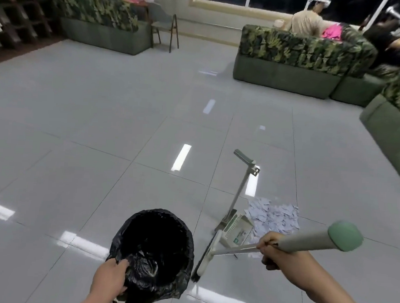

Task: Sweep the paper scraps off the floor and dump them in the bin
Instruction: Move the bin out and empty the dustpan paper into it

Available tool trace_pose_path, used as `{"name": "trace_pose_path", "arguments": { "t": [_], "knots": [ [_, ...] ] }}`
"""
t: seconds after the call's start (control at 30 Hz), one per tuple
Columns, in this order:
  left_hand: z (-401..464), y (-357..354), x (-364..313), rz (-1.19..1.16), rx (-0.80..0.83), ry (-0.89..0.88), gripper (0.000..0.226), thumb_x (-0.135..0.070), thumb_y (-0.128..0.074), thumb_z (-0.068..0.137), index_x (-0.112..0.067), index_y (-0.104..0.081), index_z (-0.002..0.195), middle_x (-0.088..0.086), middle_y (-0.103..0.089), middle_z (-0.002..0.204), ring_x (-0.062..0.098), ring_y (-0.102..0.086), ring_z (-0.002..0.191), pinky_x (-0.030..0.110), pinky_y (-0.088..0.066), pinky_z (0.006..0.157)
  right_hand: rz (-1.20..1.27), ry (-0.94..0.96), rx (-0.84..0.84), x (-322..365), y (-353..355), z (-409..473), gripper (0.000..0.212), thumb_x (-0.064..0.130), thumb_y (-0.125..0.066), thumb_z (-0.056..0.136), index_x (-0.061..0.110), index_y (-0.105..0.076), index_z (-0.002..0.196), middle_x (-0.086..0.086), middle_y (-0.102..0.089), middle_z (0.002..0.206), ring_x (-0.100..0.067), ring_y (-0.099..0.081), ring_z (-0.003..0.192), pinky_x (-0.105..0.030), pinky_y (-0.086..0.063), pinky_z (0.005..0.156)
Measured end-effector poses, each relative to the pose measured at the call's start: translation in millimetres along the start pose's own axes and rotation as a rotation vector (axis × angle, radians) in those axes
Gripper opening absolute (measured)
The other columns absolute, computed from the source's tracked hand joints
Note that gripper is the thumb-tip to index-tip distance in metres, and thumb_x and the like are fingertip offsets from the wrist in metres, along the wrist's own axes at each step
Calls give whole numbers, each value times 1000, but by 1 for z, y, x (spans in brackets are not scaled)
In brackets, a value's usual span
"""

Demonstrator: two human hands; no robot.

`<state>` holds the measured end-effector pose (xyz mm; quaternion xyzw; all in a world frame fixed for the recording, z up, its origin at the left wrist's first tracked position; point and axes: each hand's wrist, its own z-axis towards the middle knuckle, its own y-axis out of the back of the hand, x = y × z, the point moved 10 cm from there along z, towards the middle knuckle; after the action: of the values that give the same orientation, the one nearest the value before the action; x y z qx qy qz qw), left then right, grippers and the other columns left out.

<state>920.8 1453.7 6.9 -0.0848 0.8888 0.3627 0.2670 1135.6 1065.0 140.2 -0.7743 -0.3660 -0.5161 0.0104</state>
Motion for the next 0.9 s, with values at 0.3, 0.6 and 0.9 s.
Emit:
{"name": "trace_pose_path", "arguments": {
  "t": [0.3,0.6,0.9],
  "knots": [
    [188,66,-130,127,65,-108,28,-16,-56,99,10,-61,88,24,-60,92,32,-67,75,40,-55,60,186,-124,-217,66,-51,88,21,6,-58,92,18,-70,81,-4,-64,71,-19,-59,68,-38,-56,75],
    [345,69,-289,296,140,-243,16,-13,-55,102,-2,-58,90,11,-59,77,31,-61,69,44,-59,70,307,-220,-348,115,-74,260,16,0,-53,96,6,-65,89,-6,-56,70,-15,-48,60,-21,-43,57],
    [433,-13,-411,565,362,-352,36,-25,-56,100,7,-61,85,25,-63,90,39,-67,80,48,-62,75,483,-370,-592,133,-77,288,22,11,-58,92,22,-69,77,-1,-60,68,-18,-52,64,-36,-45,63]
  ]
}}
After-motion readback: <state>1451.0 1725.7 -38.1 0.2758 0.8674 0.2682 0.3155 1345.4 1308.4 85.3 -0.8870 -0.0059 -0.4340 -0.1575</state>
